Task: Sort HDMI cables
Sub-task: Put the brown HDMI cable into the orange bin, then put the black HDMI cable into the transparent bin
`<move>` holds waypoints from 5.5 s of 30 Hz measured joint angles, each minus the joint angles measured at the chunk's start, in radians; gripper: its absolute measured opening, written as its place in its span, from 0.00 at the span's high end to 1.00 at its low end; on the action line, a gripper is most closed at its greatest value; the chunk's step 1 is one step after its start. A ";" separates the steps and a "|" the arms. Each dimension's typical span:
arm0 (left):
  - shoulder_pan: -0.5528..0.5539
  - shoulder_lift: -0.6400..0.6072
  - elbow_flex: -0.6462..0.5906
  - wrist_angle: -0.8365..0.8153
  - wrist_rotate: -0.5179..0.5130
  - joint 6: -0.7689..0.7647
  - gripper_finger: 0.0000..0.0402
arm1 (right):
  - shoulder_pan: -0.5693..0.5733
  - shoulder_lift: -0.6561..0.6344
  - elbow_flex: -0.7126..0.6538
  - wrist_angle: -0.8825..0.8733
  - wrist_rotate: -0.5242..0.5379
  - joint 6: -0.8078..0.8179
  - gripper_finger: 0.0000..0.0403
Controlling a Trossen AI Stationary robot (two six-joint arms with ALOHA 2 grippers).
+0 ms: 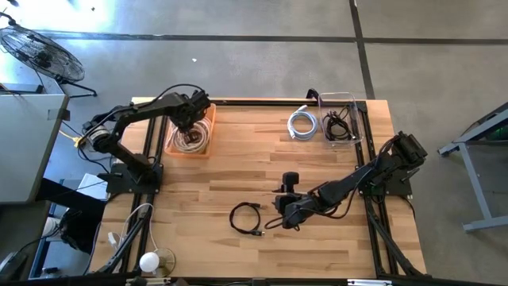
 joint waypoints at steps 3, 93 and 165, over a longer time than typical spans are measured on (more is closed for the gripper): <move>0.000 -0.012 0.019 -0.007 0.004 0.017 0.93 | -0.001 0.000 0.000 0.001 0.000 -0.010 0.55; -1.093 0.273 0.129 0.431 0.364 -0.870 0.43 | 0.006 -0.007 0.000 -0.100 0.211 0.009 0.55; -1.320 0.380 0.802 -0.078 -0.904 -0.060 0.98 | 0.219 -0.262 -0.106 0.344 0.476 -0.054 0.55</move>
